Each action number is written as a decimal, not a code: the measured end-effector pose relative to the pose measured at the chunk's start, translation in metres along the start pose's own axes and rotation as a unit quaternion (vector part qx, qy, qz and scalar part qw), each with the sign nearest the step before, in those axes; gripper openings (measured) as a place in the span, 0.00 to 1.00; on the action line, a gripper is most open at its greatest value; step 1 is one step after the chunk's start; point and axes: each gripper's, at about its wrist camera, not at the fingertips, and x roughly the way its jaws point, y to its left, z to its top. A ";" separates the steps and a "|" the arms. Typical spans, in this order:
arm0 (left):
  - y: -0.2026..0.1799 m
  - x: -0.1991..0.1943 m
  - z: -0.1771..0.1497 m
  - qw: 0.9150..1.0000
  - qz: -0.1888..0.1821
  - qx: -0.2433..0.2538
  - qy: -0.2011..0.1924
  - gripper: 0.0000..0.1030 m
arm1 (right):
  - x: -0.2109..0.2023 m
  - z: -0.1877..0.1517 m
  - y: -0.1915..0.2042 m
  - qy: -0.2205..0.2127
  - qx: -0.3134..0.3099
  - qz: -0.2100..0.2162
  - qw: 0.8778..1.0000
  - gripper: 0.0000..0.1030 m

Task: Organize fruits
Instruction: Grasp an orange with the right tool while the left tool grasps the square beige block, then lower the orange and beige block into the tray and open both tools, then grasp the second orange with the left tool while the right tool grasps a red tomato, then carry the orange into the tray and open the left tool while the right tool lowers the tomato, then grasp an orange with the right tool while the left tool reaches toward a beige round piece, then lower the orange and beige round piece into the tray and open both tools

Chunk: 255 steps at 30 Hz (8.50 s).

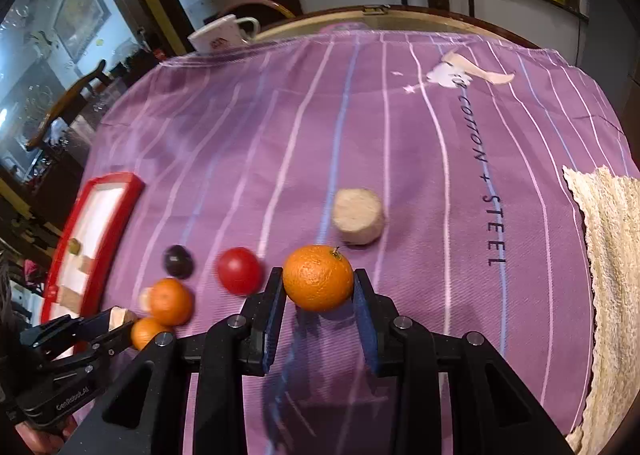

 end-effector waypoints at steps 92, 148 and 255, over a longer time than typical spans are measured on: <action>-0.039 0.016 -0.002 0.999 -0.037 -0.009 0.012 0.60 | 0.013 -0.002 0.034 0.031 -0.028 0.043 0.998 0.43; 0.201 -0.053 -0.029 0.988 0.072 -0.138 0.006 0.31 | 0.053 -0.044 0.282 0.090 -0.173 0.126 0.973 0.34; -0.032 0.028 0.023 0.999 -0.006 0.045 -0.001 0.23 | -0.013 -0.034 0.043 0.032 0.000 0.029 0.999 0.36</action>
